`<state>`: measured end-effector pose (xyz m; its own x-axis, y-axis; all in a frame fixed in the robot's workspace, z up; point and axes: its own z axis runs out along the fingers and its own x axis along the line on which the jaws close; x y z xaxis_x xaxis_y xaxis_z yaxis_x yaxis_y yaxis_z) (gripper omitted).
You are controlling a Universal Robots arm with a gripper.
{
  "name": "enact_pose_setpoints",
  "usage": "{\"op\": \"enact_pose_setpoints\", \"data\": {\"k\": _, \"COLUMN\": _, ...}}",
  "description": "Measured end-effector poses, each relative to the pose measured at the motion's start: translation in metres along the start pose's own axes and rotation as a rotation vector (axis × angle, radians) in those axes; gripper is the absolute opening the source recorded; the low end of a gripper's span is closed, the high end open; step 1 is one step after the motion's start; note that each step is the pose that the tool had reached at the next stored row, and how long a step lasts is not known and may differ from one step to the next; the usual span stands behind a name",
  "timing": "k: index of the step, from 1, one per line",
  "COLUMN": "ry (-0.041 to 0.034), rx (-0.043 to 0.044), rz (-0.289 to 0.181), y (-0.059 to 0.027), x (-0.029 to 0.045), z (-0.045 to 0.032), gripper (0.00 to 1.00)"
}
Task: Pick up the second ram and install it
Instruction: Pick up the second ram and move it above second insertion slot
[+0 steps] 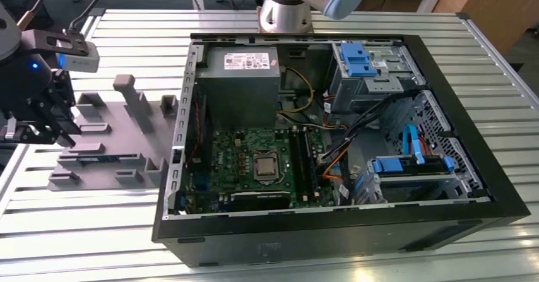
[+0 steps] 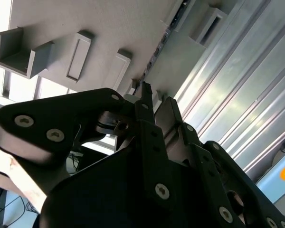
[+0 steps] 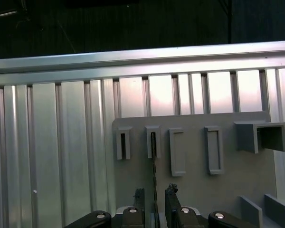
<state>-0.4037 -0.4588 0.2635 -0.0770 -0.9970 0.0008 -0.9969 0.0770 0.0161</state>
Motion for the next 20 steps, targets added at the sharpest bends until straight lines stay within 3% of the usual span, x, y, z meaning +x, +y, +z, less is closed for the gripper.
{"op": "enact_pose_setpoints", "data": {"k": 20, "ry": 0.0000, "rx": 0.0000, "rz": 0.000, "y": -0.0003, "x": 0.0000, "z": 0.0174, "gripper": 0.31}}
